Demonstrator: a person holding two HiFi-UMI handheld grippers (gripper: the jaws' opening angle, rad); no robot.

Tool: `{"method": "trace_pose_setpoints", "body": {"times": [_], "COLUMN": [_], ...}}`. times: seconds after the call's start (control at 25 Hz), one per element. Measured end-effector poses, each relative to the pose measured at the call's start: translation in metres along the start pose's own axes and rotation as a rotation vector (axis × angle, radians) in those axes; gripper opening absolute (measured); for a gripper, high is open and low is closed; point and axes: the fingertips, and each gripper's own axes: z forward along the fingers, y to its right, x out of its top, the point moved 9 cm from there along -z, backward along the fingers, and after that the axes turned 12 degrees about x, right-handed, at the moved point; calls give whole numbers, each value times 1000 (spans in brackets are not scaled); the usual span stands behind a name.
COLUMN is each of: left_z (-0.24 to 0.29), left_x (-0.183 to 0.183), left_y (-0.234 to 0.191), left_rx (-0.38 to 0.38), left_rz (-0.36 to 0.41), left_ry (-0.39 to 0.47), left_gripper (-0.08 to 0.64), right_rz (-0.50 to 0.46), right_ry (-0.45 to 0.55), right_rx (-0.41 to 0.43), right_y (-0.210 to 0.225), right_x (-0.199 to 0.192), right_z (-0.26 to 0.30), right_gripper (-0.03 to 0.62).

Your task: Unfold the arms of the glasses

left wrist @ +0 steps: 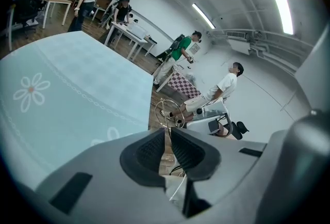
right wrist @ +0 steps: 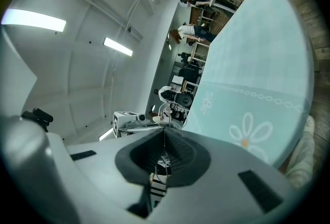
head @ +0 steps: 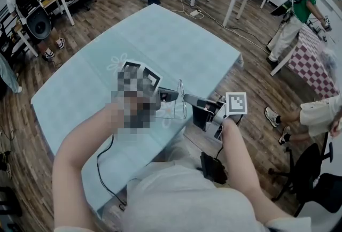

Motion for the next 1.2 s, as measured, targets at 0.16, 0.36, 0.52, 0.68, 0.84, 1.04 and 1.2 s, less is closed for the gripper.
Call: {"method": "trace_pose_setpoints", "body": {"times": [0.16,0.36,0.52,0.68,0.84,1.04,1.2], "left_z": [0,-1,-4,-6,-8,-10,-14], "left_x": [0,0,1,4,6,5,-2], "left_y": [-2,-5,-5,-8,-12,-14,-15], "left_rx": [27,47,83,118,145,182,229], "left_rz": [33,58,96,132,151,194,289], "left_ry": [-5,-5,-11,-12,-9,-7,4], "left_gripper": [38,31,25,20,17,17,17], "right_rz": [2,8,23,26,27,20,32], "right_ry": [2,5,9,11,6,-4,-3], "right_rx": [-4,1,-2,-3,-11,-12,-15], "right_y": [4,7,7,8,10,10,11], "right_x": [-1,-1,-2,-2,-1,-3,-13], "right_z": [-2,-4,-4,-5,-6,-6,-2], "right_gripper": [11,11,11,11,11,11,11]}}
